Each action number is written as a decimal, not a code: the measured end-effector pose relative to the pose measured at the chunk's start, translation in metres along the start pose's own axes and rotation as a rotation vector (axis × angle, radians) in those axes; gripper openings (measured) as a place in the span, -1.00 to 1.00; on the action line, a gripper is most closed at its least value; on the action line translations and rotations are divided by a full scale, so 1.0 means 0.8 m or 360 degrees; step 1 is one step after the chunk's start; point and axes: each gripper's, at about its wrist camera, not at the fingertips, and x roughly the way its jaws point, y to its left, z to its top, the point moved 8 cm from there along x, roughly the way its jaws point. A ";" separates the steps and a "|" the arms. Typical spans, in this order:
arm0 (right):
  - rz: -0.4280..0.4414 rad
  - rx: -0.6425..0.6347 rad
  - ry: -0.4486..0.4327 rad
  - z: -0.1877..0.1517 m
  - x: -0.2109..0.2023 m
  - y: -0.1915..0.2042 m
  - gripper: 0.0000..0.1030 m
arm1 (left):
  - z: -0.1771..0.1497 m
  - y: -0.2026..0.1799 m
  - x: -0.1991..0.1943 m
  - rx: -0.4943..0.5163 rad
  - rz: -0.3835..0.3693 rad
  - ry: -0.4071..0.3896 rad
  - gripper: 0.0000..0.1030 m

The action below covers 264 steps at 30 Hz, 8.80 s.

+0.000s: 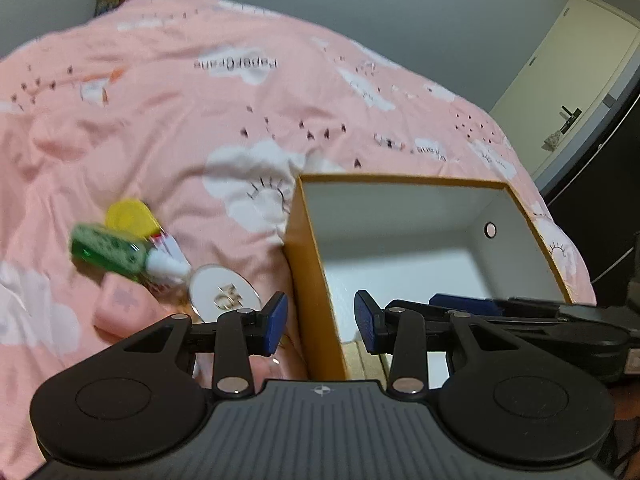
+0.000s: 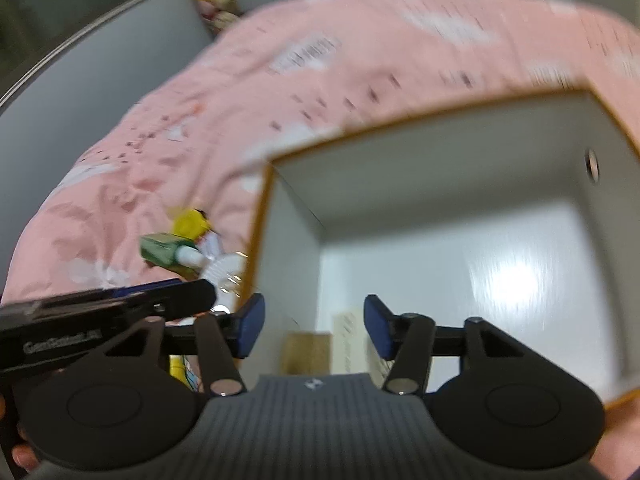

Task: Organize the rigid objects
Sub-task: 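Move both open tools back toward the cosmetics pile, then grasp the white-and-gold compact with the right tool while the left tool grasps the clear sponge jar, then lower the compact into the box and open the right tool, then carry the clear sponge jar into the box and open the left tool, then move both open tools back over the cosmetics pile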

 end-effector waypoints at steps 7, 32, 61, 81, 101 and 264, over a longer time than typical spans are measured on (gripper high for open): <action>0.0024 -0.0264 -0.0109 0.015 -0.008 0.049 0.07 | 0.014 0.053 -0.041 -0.0092 0.0102 -0.0090 -0.13; 0.0119 -0.0987 0.0247 -0.024 0.083 0.144 -0.23 | -0.034 0.135 -0.010 -0.0194 0.0279 0.0190 -0.11; -0.0118 -0.1267 0.0597 -0.034 0.209 0.161 0.18 | -0.033 0.179 0.026 -0.0360 0.0321 0.0259 -0.01; 0.0087 -0.0922 0.0222 0.014 0.095 0.140 -0.43 | -0.038 0.101 0.001 -0.0070 0.0083 0.0234 -0.01; 0.0253 -0.0362 -0.0166 0.044 -0.051 0.058 -0.44 | -0.094 -0.001 0.052 0.1529 0.0068 0.0525 0.34; 0.0195 -0.0566 0.0026 -0.034 0.070 0.160 -0.37 | -0.073 0.139 -0.013 -0.0243 0.0251 0.0304 -0.59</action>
